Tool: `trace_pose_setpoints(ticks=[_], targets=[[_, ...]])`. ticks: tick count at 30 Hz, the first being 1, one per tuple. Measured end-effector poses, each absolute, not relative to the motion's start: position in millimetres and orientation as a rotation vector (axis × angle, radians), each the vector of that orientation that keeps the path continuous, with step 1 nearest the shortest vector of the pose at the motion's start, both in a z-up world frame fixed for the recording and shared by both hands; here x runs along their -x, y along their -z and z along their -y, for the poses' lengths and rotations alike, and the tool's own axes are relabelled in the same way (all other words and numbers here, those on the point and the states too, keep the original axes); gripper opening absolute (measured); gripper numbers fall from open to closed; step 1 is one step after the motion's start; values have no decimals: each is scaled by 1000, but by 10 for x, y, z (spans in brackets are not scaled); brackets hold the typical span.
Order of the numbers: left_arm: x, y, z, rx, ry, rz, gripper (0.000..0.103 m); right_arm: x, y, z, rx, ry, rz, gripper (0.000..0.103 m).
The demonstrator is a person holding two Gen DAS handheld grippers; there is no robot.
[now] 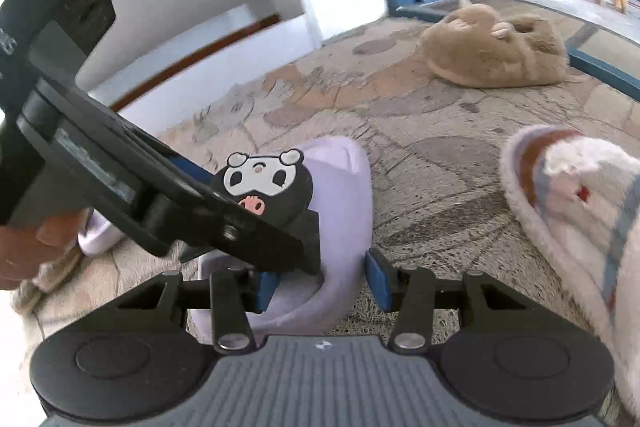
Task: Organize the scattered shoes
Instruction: 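Carry the lilac slide with both tools toward the white shelf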
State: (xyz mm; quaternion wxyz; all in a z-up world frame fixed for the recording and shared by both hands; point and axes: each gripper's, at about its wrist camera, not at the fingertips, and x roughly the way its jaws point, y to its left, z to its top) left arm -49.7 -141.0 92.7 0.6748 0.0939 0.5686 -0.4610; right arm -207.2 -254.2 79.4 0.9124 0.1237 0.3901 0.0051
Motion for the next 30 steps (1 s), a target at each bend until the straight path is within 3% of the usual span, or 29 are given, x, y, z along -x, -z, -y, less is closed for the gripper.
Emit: trace_pose_setpoints(ticks=[10, 14, 22, 30], targets=[[248, -849, 1319, -132, 950, -1328, 96, 2061, -627, 2432, -272, 9, -853, 55], [1, -840, 1315, -89, 890, -1316, 99, 2081, -627, 2425, -279, 17, -855, 55], [-147, -645, 1535, -110, 834, -1310, 103, 2088, -597, 2437, -297, 49, -858, 68], [-75, -618, 1893, -192, 741, -1268, 103, 2062, -597, 2357, -272, 35, -860, 70]])
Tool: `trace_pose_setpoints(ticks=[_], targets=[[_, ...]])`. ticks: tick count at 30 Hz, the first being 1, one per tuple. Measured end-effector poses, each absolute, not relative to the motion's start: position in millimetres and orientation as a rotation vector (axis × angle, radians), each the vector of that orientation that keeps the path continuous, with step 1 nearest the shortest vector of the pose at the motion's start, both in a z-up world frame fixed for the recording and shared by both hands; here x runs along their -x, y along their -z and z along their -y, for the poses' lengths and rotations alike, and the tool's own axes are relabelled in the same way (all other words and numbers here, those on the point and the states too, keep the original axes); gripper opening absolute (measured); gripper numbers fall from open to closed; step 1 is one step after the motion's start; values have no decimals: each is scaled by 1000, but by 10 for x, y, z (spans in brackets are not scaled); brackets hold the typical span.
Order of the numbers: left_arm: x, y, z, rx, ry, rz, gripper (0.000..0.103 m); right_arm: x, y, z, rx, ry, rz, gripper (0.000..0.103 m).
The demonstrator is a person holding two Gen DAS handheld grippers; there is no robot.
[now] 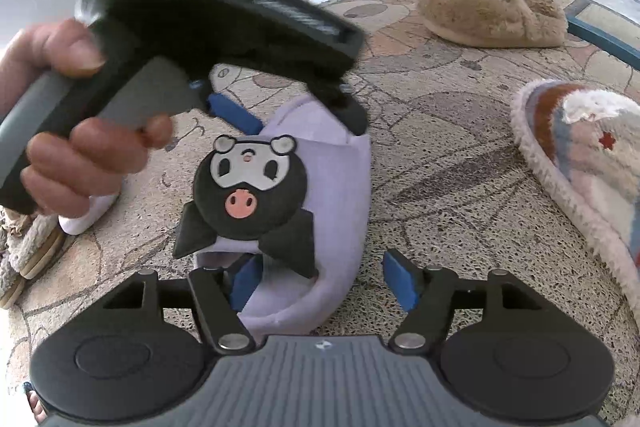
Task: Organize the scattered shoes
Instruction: 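Carry the lilac slide with both tools toward the white shelf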
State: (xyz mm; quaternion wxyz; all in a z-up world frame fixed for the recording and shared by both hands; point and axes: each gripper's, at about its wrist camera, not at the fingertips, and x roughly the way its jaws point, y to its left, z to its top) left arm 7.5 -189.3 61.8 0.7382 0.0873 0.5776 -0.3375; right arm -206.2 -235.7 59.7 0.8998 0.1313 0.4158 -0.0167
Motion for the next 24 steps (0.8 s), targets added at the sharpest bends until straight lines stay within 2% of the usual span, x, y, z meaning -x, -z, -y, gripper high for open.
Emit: trace_pose_setpoints(ticks=[9, 10, 11, 12, 16, 24], targets=[[-233, -409, 2053, -150, 621, -1348, 103, 2065, -572, 2330, -287, 19, -863, 72], [-217, -404, 2059, -155, 615, -1341, 101, 2063, -566, 2332, -293, 15, -864, 70], [-200, -406, 2061, -164, 605, -1332, 94, 2062, -565, 2326, -295, 12, -864, 70], [-185, -422, 2049, -172, 590, -1325, 93, 2066, -562, 2330, -301, 10, -860, 67], [-201, -436, 1931, -150, 550, -1341, 93, 2113, -571, 2395, -347, 0, -838, 56], [-192, -619, 1611, -109, 492, -1322, 93, 2104, -661, 2278, -340, -56, -815, 55]])
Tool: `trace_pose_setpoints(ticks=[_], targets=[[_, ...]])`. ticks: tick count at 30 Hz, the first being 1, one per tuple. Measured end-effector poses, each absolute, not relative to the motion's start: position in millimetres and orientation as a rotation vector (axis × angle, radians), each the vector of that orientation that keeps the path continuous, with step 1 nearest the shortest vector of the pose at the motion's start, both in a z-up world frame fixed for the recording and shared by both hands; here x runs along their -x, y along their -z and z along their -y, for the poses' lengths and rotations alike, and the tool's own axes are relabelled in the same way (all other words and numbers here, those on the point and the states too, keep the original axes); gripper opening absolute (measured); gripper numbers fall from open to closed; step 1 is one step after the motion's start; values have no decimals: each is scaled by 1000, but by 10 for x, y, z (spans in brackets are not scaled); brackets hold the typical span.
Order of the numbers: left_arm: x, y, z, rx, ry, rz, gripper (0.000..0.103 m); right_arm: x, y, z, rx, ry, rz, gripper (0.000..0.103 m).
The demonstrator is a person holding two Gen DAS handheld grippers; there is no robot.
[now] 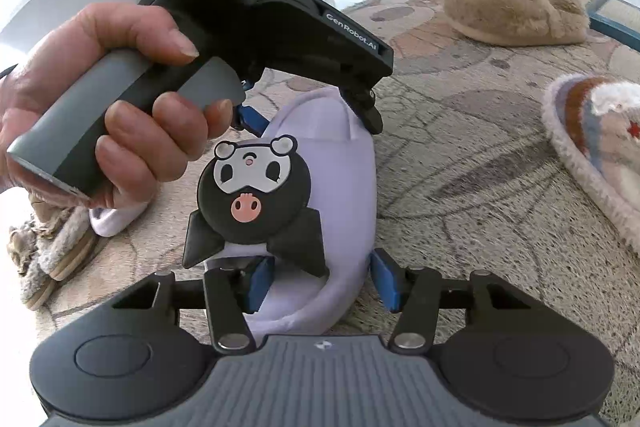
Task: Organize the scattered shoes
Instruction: 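Carry the lilac slide with both tools toward the white shelf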
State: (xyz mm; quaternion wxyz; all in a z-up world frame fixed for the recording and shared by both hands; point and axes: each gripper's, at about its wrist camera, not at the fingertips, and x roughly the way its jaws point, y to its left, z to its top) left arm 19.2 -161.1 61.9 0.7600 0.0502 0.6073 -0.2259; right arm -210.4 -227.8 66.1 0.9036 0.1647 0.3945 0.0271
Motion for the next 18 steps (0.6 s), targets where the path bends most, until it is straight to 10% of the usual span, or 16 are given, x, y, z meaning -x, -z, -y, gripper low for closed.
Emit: trace_pose_setpoints(ticks=[18], targets=[[-672, -806, 723, -13, 265, -1233, 93, 1301, -762, 1821, -191, -355, -849, 53]])
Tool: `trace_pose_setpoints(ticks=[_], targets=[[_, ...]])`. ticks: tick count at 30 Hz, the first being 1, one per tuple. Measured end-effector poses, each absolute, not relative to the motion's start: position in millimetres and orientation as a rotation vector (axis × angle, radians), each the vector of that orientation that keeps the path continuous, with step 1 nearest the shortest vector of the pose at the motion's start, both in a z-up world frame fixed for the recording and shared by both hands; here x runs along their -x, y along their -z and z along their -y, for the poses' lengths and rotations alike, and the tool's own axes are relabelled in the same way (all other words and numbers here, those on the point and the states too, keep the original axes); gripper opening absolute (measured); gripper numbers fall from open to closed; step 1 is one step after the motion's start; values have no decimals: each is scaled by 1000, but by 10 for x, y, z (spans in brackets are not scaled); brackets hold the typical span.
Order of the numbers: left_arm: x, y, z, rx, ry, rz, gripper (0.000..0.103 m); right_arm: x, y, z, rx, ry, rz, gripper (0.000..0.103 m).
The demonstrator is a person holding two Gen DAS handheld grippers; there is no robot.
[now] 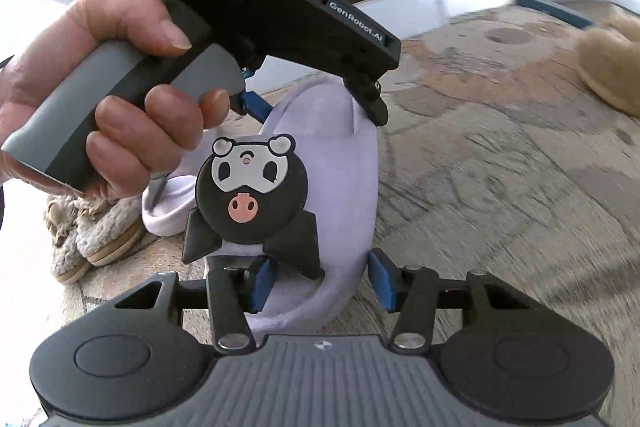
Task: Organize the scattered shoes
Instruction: 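Carry the lilac slide with both tools toward the white shelf, then lower the lilac slide beside the first lilac slide with both tools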
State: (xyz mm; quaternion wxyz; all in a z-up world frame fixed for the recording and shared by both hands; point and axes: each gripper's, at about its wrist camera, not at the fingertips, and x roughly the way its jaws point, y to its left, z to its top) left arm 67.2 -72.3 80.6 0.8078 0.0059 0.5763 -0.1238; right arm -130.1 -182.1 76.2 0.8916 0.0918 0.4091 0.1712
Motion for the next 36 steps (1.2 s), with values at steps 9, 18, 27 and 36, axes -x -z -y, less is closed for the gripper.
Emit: trace_pose_setpoints(ticks=[9, 18, 27, 36], targets=[[-961, -730, 265, 91, 189, -1172, 93, 683, -690, 1539, -20, -524, -910, 51], [-1216, -763, -110, 195, 127, -1093, 94, 148, -705, 1326, 89, -600, -921, 51], [-1323, -674, -249, 200, 62, -1073, 95, -58, -692, 1330, 104, -624, -942, 50], [-1435, -604, -282, 117, 14, -1075, 103, -89, -696, 1223, 108, -543, -925, 46]])
